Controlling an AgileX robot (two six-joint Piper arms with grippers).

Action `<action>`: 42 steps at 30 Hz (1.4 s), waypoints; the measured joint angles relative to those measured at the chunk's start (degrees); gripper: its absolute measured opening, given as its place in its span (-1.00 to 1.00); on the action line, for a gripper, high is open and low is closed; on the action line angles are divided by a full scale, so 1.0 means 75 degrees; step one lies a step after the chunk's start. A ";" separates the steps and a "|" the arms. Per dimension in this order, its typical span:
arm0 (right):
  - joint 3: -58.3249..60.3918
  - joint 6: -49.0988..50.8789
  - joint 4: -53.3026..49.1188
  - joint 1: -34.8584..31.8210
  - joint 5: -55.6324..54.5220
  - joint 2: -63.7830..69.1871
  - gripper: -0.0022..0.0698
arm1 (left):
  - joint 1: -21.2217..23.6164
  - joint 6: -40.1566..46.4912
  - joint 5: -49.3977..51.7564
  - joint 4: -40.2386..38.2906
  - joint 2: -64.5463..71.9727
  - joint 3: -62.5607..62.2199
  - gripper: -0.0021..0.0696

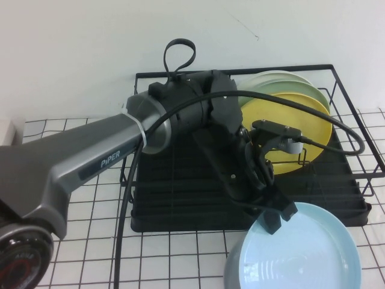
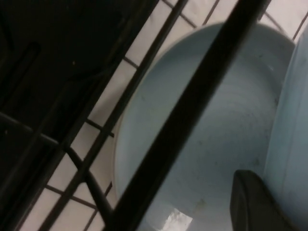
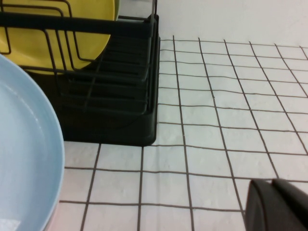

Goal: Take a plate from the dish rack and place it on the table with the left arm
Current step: Place the plate from the table

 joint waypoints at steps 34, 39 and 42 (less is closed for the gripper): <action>0.0000 0.0000 0.0000 0.0000 0.0000 0.0000 -0.94 | -0.0370 0.0399 -0.0963 0.0848 -0.2042 0.0776 -0.74; 0.0000 0.0000 0.0000 0.0000 0.0000 0.0000 -0.94 | -0.0533 0.0417 -0.2195 0.0654 -0.3008 0.2363 -0.74; 0.0000 0.0000 0.0000 0.0000 0.0000 0.0000 -0.94 | -0.0549 0.0417 -0.3036 0.0496 -0.3268 0.3102 -0.74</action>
